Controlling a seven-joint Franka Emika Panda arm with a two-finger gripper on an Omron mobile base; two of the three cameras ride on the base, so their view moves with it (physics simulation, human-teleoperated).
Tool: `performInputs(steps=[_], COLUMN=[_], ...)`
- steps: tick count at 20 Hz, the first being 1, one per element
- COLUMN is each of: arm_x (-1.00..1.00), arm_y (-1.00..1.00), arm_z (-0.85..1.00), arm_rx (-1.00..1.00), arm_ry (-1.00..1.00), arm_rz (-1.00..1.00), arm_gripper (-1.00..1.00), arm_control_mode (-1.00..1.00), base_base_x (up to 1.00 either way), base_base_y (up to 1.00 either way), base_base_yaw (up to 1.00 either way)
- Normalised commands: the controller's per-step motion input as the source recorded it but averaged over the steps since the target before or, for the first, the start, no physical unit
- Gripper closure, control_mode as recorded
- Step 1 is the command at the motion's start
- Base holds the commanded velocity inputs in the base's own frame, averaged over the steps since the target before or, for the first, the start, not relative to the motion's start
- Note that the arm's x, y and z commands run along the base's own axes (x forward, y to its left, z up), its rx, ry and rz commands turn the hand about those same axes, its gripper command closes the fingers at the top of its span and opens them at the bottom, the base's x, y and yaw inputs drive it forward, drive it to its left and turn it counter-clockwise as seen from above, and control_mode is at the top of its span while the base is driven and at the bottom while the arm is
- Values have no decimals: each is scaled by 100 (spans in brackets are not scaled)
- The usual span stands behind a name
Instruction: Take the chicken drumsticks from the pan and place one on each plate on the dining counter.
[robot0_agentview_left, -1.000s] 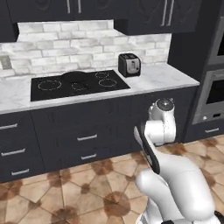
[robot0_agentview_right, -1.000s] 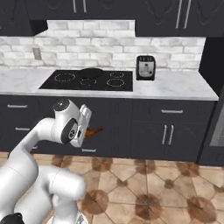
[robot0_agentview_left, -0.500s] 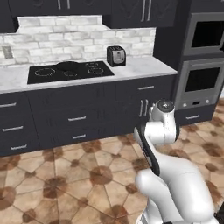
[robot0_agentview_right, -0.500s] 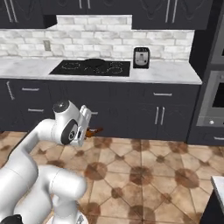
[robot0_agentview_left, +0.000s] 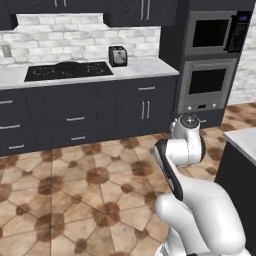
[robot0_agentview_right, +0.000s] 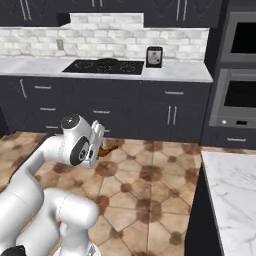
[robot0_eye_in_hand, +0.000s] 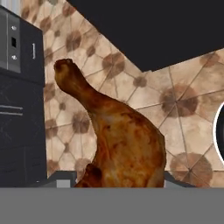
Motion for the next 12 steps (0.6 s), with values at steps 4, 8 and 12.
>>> performInputs(steps=[4, 8, 12], arm_x=[0, 0, 0], arm_y=[0, 0, 0], arm_z=[0, 0, 0], arm_rx=[0, 0, 0], arm_ry=[0, 0, 0], arm_rz=[0, 0, 0], arm_gripper=[100, 100, 100], arm_control_mode=[100, 100, 100], base_base_x=[-100, -100, -100], base_base_y=[-51, -52, -50], base_base_yaw=[7, 7, 7])
